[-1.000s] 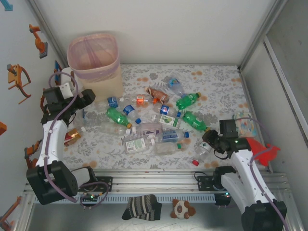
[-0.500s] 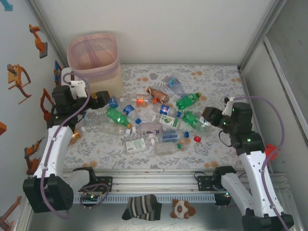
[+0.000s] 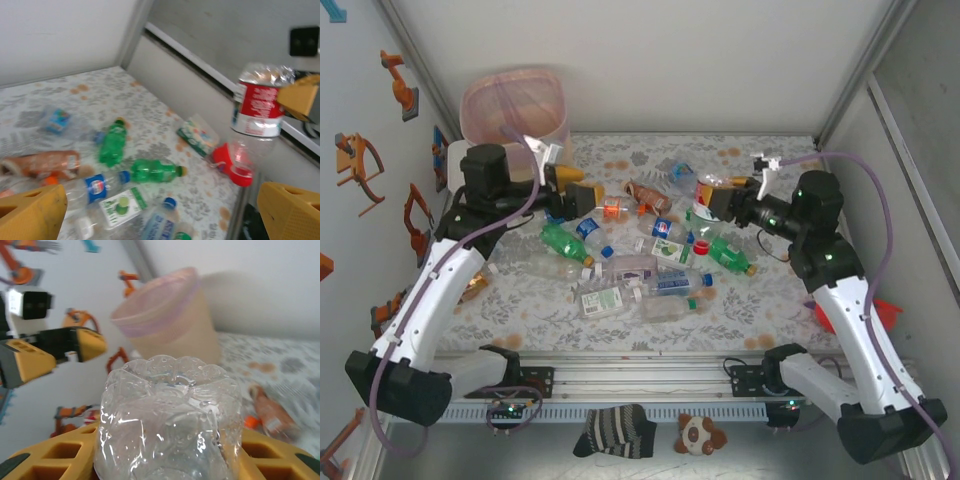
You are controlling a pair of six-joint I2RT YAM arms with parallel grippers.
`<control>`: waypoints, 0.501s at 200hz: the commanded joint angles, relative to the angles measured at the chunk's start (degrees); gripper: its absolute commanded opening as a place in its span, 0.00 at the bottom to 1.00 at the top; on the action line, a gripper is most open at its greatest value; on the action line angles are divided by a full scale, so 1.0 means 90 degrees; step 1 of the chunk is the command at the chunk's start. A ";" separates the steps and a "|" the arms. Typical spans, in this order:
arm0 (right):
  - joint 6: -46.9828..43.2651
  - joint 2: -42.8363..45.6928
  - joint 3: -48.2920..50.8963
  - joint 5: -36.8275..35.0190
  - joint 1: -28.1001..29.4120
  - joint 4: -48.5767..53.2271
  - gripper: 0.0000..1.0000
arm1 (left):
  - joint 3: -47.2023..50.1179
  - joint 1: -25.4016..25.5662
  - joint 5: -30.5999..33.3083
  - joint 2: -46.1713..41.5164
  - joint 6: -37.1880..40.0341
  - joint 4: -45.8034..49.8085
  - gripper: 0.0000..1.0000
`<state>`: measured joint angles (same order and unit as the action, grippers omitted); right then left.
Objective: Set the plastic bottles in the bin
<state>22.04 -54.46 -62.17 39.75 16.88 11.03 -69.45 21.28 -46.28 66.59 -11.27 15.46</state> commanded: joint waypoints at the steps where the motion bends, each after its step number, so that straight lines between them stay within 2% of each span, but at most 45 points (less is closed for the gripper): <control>1: -0.0512 -0.0158 -0.0525 0.0809 0.0376 -0.0784 0.45 | -0.0275 0.0544 -0.0489 -0.0053 0.0534 -0.0016 0.99; 41: -0.0638 -0.0602 -0.1133 0.1309 0.0982 -0.1140 0.43 | -0.0252 0.1359 -0.0627 -0.0277 0.1196 -0.0435 0.98; 89: -0.1140 -0.0837 -0.1510 0.1442 0.1851 -0.1348 0.43 | -0.0281 0.1913 -0.0447 -0.0397 0.1218 -0.0909 0.98; 100: -0.1150 -0.0908 -0.1620 0.1410 0.2011 -0.1380 0.43 | -0.0296 0.2021 -0.0440 -0.0380 0.1229 -0.0988 0.95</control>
<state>14.17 -61.84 -73.41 50.85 32.40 2.02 -70.52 37.63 -49.67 63.94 -2.22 10.63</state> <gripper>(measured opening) 0.470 0.973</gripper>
